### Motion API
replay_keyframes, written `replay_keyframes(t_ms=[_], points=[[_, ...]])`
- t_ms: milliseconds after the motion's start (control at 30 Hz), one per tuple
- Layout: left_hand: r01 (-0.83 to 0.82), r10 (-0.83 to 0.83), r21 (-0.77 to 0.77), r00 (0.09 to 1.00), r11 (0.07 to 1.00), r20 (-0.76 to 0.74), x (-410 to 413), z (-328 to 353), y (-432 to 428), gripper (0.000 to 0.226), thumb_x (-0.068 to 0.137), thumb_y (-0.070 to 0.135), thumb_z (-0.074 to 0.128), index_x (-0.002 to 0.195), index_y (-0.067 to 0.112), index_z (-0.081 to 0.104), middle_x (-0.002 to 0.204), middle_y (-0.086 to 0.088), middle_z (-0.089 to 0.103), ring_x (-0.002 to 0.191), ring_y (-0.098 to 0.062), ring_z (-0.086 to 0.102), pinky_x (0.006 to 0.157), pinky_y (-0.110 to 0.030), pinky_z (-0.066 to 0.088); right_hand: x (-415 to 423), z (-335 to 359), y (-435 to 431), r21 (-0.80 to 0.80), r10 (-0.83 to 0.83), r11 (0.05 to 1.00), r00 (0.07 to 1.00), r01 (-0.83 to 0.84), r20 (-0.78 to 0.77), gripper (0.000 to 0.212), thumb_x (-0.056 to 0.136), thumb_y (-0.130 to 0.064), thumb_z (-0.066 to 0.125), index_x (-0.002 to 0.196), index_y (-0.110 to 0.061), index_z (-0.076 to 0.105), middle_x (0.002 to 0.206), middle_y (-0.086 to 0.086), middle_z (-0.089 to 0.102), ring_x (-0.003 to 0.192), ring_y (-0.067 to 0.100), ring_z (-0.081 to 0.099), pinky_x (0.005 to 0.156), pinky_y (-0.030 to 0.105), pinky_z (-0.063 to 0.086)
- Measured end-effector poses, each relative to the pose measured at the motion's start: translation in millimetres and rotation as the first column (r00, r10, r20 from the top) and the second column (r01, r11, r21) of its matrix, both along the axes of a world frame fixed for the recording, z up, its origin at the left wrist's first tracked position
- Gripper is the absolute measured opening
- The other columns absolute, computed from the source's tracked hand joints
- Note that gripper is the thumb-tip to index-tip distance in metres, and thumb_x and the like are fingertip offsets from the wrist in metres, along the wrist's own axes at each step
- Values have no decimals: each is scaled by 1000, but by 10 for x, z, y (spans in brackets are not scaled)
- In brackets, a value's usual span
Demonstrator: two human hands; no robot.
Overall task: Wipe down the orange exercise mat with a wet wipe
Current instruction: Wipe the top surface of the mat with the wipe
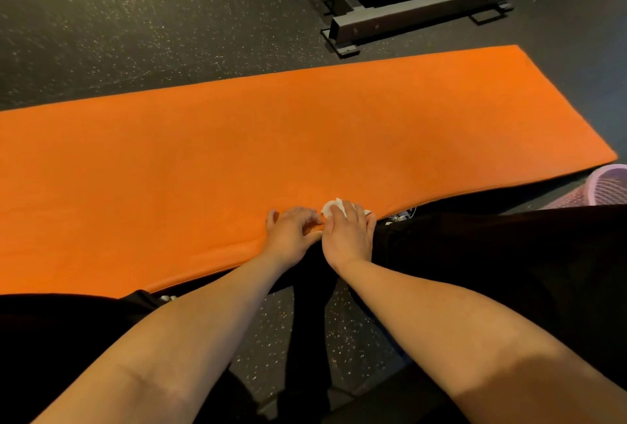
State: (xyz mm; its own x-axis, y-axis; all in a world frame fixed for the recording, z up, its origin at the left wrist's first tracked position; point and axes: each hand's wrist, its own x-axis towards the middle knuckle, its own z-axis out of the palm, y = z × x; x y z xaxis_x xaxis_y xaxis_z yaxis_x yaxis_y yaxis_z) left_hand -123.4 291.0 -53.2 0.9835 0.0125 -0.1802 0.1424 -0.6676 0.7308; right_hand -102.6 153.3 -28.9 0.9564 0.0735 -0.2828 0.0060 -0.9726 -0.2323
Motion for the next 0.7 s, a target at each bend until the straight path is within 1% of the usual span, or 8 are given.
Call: replay_keyframes(t_ms=[133,233,300,367,433,500,567,700], points=[[-17,20,146,1000,989,-18,-123,-64,194,40,87,56,63,124,39,57,141,13,51,136,-14,39,117,-50,15,-79,-17,142,-6,140,990,987,-141,-84,51,109,-41,17,156,-30,32,169,-5,13,156,15,-3,121,56,-16],[23,-12,227,999,974,-50,-230,-106,327,55,85,61,48,135,38,50,151,9,44,141,-18,34,115,-49,19,-171,-39,258,23,381,925,920,-380,-89,52,109,-40,16,155,-25,35,168,-1,19,156,18,3,122,52,-12],[55,-33,261,996,964,-88,-311,-139,414,71,79,71,38,141,37,46,154,9,41,143,-20,32,116,-50,19,-184,-66,267,5,472,881,877,-474,-95,52,109,-40,17,156,-24,33,168,0,18,156,18,3,123,51,-9],[85,-50,310,992,947,-119,-362,-170,491,75,82,75,49,146,37,42,157,9,37,145,-21,29,118,-52,19,-100,-79,223,-46,426,900,898,-433,-111,55,109,-42,15,160,-24,23,170,1,8,156,19,-5,124,52,-10],[79,-36,338,991,938,-131,-376,-173,529,74,84,72,57,147,38,40,158,10,34,147,-22,26,119,-52,18,32,-50,167,-87,264,957,956,-276,-124,57,109,-43,13,162,-22,14,170,4,-6,155,21,-13,124,50,-10],[92,-43,354,989,931,-143,-370,-143,524,72,86,70,57,148,38,39,160,9,31,148,-23,24,119,-51,19,105,-30,155,-122,165,976,979,-180,-122,58,109,-43,14,162,-19,12,170,6,-7,155,24,-13,124,50,-10],[151,-81,368,977,918,-199,-367,-120,522,71,90,65,55,152,37,33,163,9,25,150,-24,19,120,-51,17,34,-14,233,-128,198,968,969,-218,-147,59,109,-43,13,162,-18,13,170,7,0,156,24,-10,124,53,-9],[151,-57,402,971,903,-234,-412,-111,544,63,98,59,45,154,37,27,166,8,17,152,-24,12,119,-54,15,-247,-70,437,-14,435,896,884,-444,-174,58,109,-44,12,161,-20,16,170,4,5,156,21,-8,122,49,-14]])
